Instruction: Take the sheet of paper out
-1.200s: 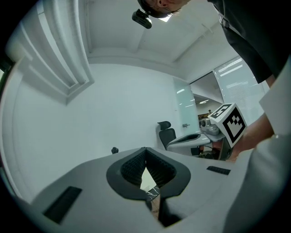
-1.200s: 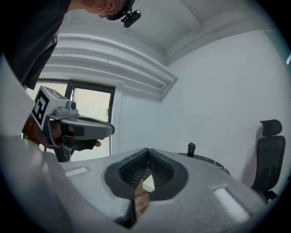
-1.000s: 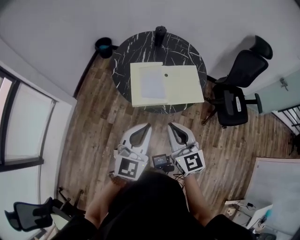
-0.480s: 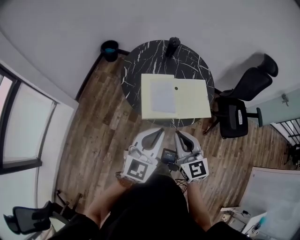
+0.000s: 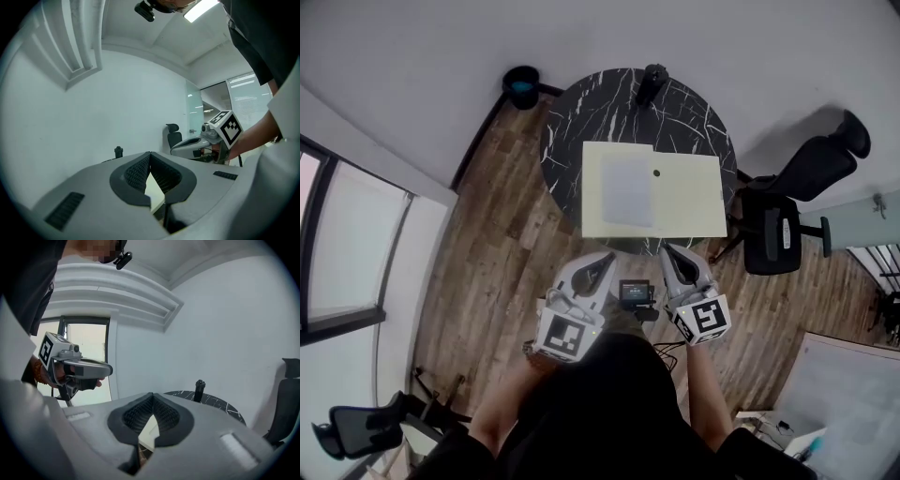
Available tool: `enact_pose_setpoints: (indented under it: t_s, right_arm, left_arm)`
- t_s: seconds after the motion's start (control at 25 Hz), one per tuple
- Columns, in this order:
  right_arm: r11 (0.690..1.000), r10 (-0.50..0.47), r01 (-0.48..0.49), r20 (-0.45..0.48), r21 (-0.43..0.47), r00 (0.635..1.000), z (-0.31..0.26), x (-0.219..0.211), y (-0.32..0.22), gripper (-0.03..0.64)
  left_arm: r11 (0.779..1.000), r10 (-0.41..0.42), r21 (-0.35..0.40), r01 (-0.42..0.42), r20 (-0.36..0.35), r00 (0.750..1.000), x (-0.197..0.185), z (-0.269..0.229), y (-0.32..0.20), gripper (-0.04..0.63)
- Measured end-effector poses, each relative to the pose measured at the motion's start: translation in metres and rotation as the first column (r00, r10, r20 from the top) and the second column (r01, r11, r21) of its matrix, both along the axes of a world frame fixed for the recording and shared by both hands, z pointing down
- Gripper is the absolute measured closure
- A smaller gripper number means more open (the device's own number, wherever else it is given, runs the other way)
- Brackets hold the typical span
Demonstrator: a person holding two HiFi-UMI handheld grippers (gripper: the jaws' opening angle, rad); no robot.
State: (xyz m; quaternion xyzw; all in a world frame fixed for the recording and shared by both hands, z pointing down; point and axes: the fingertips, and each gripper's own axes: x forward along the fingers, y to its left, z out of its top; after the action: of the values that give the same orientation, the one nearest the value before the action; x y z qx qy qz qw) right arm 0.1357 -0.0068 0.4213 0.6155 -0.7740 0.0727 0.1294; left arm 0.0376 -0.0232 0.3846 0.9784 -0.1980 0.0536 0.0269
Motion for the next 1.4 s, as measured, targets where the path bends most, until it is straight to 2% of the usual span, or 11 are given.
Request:
enact_pose_setpoints:
  t_s: [0.16, 0.32, 0.48, 0.56, 0.64, 0.84, 0.96, 1.12, 1.2, 1.28, 1.4]
  right_arm:
    - [0.999, -0.034, 0.035, 0.045, -0.021, 0.998, 0.017, 0.047, -0.023, 0.618]
    - [0.998, -0.05, 0.053, 0.114, -0.028, 0.992, 0.04, 0.088, -0.052, 0.617]
    - [0.995, -0.059, 0.073, 0.201, -0.064, 0.978, 0.072, 0.125, -0.071, 0.617]
    - [0.991, -0.074, 0.098, 0.24, -0.09, 0.968, 0.09, 0.135, -0.085, 0.58]
    - [0.981, -0.115, 0.146, 0.222, -0.126, 0.968, 0.11, 0.139, -0.092, 0.568]
    - [0.935, -0.282, 0.281, 0.026, -0.216, 0.959, 0.16, 0.148, -0.106, 0.557]
    - [0.895, -0.379, 0.347, -0.066, -0.281, 0.923, 0.189, 0.152, -0.116, 0.552]
    - [0.839, -0.469, 0.399, -0.121, -0.37, 0.875, 0.222, 0.155, -0.134, 0.551]
    - [0.795, -0.548, 0.431, -0.202, -0.427, 0.812, 0.232, 0.154, -0.139, 0.53]
    - [0.743, -0.633, 0.475, -0.265, -0.471, 0.727, 0.242, 0.15, -0.144, 0.514]
    - [0.681, -0.71, 0.523, -0.29, -0.513, 0.641, 0.258, 0.141, -0.154, 0.506]
  left_arm:
    - [0.999, -0.039, 0.009, 0.038, 0.041, 0.998, 0.013, 0.01, -0.019, 0.597]
    - [0.996, -0.07, 0.062, 0.066, 0.07, 0.995, 0.026, 0.014, -0.04, 0.597]
    - [0.996, -0.092, -0.009, 0.093, 0.129, 0.987, 0.045, 0.033, -0.05, 0.597]
    - [0.996, -0.092, 0.017, 0.091, 0.136, 0.986, 0.054, 0.032, -0.058, 0.597]
    - [0.994, -0.105, 0.022, 0.103, 0.137, 0.985, 0.058, 0.033, -0.06, 0.597]
    - [0.991, -0.133, 0.034, 0.129, 0.153, 0.979, 0.075, 0.039, -0.071, 0.597]
    - [0.989, -0.142, 0.06, 0.134, 0.157, 0.977, 0.08, 0.04, -0.076, 0.597]
    - [0.985, -0.17, 0.057, 0.162, 0.184, 0.968, 0.078, 0.047, -0.083, 0.597]
    - [0.984, -0.179, 0.044, 0.174, 0.194, 0.965, 0.079, 0.05, -0.084, 0.597]
    - [0.983, -0.184, 0.037, 0.18, 0.195, 0.964, 0.08, 0.053, -0.085, 0.597]
    - [0.981, -0.193, 0.024, 0.192, 0.203, 0.96, 0.078, 0.061, -0.086, 0.597]
